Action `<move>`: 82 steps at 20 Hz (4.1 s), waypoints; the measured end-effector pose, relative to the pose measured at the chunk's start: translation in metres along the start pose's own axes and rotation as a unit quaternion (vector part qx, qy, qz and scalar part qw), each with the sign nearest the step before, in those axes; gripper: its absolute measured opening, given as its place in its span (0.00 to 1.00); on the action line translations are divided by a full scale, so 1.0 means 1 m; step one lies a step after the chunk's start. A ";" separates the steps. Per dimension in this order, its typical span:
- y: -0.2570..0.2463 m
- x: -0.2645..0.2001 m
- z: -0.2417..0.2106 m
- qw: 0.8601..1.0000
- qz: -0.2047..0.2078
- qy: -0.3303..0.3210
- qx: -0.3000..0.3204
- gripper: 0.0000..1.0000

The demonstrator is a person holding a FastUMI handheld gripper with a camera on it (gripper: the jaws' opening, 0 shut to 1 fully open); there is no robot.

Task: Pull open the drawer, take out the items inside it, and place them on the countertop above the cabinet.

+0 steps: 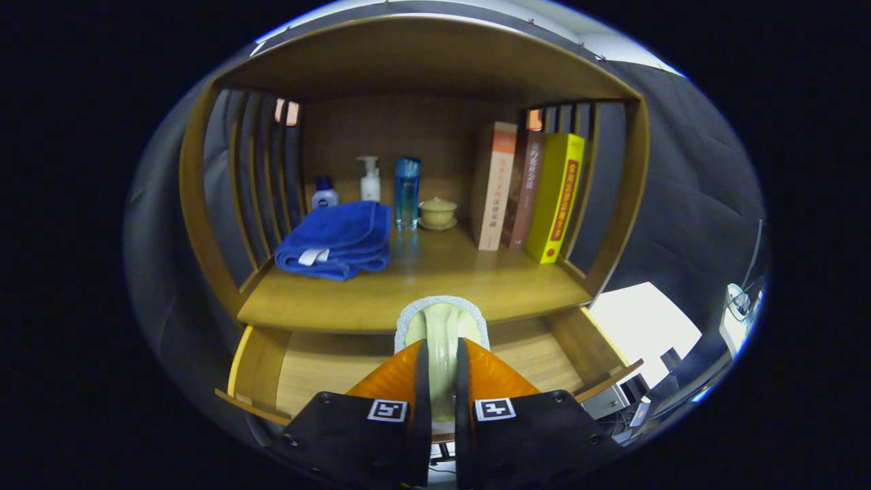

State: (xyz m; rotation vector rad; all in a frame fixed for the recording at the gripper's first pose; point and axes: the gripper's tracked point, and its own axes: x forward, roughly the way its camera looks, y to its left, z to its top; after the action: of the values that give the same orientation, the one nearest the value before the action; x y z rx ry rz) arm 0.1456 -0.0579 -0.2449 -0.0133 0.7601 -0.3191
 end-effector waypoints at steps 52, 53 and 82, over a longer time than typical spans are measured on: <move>0.044 0.146 0.041 0.992 0.103 -0.041 -0.053 0.99; 0.040 0.140 0.048 0.993 0.098 -0.051 -0.044 0.99; -0.116 -0.137 0.111 0.958 -0.060 -0.273 0.061 0.98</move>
State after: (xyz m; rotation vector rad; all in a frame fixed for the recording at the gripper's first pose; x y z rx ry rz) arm 0.0953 -0.1396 -0.0571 -0.0300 0.1891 -0.4525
